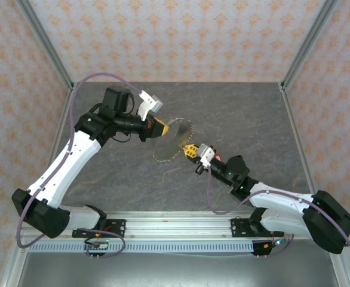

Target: Put the keys on the keyring

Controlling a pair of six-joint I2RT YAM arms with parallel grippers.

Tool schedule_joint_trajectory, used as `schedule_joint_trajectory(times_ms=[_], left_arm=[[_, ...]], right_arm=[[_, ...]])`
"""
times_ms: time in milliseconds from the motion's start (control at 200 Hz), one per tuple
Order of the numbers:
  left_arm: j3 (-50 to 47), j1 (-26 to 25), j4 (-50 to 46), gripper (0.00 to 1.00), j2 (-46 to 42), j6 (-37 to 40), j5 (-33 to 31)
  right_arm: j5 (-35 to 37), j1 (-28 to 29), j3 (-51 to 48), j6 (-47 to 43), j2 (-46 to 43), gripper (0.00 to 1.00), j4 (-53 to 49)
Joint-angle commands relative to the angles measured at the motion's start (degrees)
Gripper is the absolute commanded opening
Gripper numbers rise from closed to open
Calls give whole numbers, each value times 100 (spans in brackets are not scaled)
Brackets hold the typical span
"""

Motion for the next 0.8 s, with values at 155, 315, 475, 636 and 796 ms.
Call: schedule_joint_trajectory(times_ms=[155,315,475,636,796], left_arm=[[131,210,265,0,121,-464,0],[187,209,469,0,-26,-474,64],[251,176,46,0,-258,389,-140],[-131,6,24,0,-751,1434,-359],[-286,-234,102,0,-1007,1898,-656]], right_arm=[[114,15,-124,484,-320,0,796],[-248,15,203,-545,-640,13,-1809],[350,15,-103,-728,-928,28,-2055],[211,15,145,-932,-1361,24,-2694],[-243,15,326,-887,-1233,20,-2385]])
